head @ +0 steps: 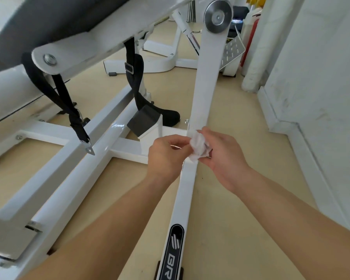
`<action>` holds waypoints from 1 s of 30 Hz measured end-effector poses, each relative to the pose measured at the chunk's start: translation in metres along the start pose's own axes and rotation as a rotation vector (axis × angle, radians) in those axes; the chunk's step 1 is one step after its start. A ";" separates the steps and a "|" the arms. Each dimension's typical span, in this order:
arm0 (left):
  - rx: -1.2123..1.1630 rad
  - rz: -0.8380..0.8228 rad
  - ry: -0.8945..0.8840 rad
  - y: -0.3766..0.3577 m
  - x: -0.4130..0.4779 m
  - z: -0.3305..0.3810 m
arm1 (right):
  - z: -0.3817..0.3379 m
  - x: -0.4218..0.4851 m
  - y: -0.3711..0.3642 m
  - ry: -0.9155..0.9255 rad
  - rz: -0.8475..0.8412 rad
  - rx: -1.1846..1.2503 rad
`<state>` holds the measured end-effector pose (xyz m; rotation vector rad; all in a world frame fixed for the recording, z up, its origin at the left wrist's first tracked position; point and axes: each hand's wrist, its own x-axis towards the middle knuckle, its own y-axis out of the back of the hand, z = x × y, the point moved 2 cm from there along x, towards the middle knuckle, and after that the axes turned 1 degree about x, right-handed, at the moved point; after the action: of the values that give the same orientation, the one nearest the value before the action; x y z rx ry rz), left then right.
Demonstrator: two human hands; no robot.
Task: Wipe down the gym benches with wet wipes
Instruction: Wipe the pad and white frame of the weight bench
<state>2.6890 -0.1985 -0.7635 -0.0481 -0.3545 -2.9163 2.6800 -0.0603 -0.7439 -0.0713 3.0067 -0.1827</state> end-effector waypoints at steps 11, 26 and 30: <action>-0.049 0.134 -0.024 0.042 0.022 0.032 | -0.097 0.041 0.003 0.994 0.231 -0.802; -0.044 0.108 0.081 0.048 0.051 0.056 | -0.104 0.114 0.051 1.451 -0.125 -2.509; -0.036 0.109 0.114 0.052 0.057 0.055 | -0.137 0.109 0.035 1.424 0.140 -2.303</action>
<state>2.6439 -0.2460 -0.6949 0.0908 -0.2721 -2.8028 2.5524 -0.0151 -0.6272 -0.0555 -0.7138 -1.9341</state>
